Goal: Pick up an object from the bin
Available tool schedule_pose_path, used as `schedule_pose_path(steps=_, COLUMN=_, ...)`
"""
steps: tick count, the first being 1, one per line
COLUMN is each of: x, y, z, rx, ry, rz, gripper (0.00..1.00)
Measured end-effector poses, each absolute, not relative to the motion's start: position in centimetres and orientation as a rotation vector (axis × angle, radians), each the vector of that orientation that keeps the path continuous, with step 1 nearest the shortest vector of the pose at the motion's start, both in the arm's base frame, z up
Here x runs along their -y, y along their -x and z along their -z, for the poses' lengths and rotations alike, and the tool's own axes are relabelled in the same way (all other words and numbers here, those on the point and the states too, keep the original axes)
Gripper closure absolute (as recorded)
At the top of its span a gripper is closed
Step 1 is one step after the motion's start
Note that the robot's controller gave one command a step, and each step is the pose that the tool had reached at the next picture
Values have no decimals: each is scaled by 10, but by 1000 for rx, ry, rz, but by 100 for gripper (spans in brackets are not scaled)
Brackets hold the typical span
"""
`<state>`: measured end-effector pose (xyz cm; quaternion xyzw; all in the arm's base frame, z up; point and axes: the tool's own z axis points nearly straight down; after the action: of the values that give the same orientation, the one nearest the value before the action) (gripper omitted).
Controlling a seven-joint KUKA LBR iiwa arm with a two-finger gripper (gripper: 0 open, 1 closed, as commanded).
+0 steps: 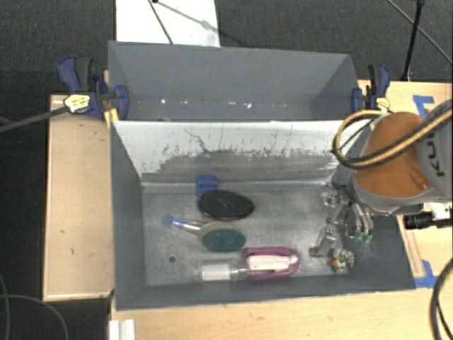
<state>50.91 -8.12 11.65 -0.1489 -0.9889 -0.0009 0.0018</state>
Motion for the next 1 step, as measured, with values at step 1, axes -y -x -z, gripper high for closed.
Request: schedule_pose_path(steps=1, x=140, y=-479, z=-172, rx=3147, ry=-95, rz=-7, gripper=0)
